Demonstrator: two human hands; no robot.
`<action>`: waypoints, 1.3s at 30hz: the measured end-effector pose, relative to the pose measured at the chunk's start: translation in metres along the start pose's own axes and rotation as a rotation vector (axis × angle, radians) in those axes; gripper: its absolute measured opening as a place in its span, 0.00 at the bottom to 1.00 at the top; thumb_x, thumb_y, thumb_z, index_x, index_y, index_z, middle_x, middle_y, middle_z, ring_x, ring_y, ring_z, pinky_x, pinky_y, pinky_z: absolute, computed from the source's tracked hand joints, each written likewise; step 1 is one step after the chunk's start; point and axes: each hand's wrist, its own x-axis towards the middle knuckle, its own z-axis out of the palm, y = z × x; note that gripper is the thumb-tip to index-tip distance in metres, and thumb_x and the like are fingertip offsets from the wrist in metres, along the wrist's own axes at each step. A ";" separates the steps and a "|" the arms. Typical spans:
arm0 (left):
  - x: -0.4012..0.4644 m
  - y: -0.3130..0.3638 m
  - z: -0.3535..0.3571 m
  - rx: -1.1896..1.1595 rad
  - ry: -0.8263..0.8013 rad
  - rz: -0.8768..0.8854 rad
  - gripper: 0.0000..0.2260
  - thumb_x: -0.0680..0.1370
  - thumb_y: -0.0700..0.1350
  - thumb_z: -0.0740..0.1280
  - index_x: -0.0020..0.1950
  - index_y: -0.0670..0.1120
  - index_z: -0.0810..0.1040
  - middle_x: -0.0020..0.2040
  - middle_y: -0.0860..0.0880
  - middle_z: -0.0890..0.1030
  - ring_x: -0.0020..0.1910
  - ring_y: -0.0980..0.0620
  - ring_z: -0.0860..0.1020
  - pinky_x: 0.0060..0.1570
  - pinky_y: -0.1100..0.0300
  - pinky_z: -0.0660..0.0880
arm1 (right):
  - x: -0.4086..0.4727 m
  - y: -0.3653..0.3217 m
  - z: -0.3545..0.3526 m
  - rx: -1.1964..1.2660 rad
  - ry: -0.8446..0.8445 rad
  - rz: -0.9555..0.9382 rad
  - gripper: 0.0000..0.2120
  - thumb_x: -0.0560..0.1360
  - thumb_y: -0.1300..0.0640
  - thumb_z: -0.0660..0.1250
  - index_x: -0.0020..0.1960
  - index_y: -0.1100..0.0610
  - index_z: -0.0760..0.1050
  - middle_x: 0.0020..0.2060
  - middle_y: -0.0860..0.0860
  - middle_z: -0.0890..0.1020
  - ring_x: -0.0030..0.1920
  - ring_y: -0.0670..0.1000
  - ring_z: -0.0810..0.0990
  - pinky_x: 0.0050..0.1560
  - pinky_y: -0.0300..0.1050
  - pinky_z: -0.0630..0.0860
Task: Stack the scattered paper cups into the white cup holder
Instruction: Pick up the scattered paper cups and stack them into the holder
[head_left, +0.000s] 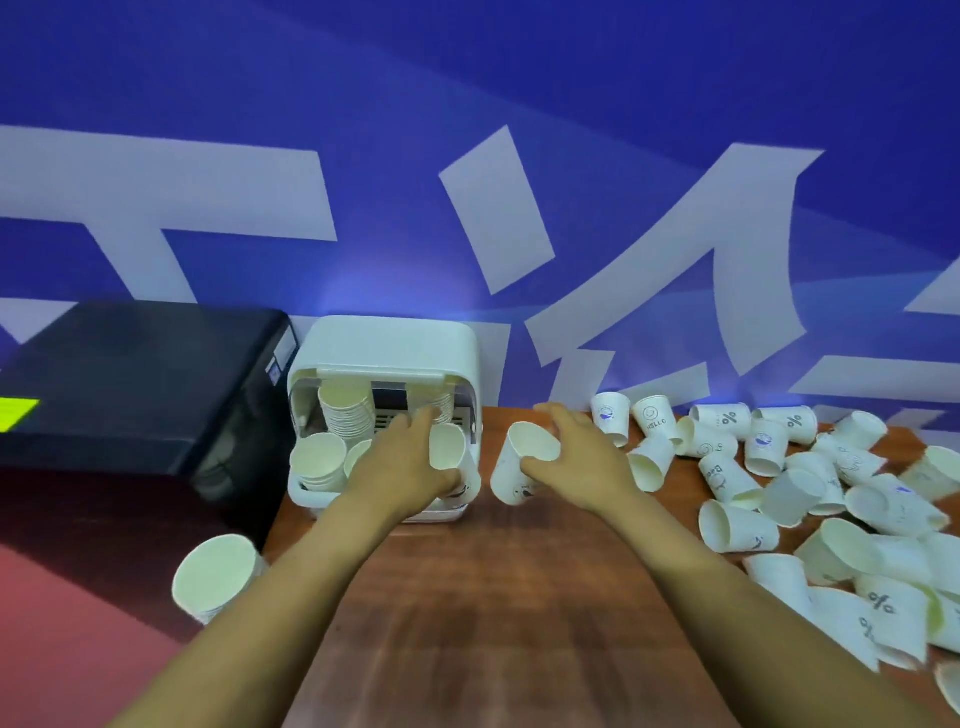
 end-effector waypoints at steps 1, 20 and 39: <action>-0.002 -0.012 -0.005 0.001 -0.008 0.009 0.37 0.69 0.54 0.72 0.74 0.51 0.60 0.68 0.46 0.69 0.65 0.44 0.71 0.61 0.50 0.71 | -0.001 -0.011 0.008 0.000 0.003 0.002 0.32 0.69 0.47 0.68 0.71 0.45 0.62 0.67 0.47 0.71 0.65 0.50 0.71 0.57 0.45 0.71; 0.025 -0.125 -0.079 0.118 0.049 -0.087 0.35 0.73 0.55 0.69 0.76 0.49 0.59 0.71 0.47 0.66 0.67 0.42 0.65 0.61 0.49 0.70 | 0.041 -0.138 0.078 -0.029 -0.020 -0.057 0.28 0.71 0.44 0.67 0.69 0.46 0.67 0.67 0.45 0.71 0.65 0.49 0.71 0.56 0.46 0.72; 0.064 -0.153 -0.064 0.185 -0.016 -0.107 0.29 0.72 0.55 0.70 0.69 0.46 0.66 0.64 0.46 0.69 0.62 0.43 0.68 0.56 0.51 0.71 | 0.069 -0.152 0.122 -0.068 -0.049 -0.069 0.26 0.72 0.44 0.68 0.68 0.48 0.68 0.66 0.46 0.71 0.65 0.49 0.70 0.61 0.46 0.69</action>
